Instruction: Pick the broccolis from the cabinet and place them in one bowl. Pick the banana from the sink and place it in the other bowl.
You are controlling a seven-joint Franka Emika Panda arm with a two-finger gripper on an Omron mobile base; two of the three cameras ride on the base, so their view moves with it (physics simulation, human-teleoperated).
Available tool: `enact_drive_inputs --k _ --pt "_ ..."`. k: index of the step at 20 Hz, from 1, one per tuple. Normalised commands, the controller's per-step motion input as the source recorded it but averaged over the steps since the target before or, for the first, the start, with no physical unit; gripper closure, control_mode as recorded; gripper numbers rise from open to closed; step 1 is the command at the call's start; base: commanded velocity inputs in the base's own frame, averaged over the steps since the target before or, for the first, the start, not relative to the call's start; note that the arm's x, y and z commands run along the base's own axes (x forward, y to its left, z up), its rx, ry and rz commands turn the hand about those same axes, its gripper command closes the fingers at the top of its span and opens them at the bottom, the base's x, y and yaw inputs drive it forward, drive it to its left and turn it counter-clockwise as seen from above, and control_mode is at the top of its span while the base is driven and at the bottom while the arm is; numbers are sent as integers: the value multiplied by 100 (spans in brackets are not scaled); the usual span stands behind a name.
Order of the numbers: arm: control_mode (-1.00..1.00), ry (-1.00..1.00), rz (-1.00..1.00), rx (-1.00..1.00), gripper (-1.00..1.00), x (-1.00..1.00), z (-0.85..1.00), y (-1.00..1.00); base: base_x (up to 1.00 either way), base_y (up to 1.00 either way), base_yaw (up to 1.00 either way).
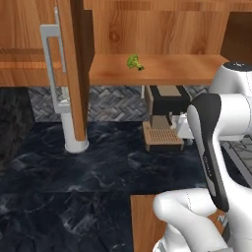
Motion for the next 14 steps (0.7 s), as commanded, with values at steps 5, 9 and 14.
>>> enact_drive_inputs --k 5,9,14 --pt "100 0 0 0 -100 0 0 0 90 -4 1" --pt "100 0 0 0 -100 0 0 0 75 0 8" --pt "100 0 0 0 -100 0 0 0 63 -3 12"
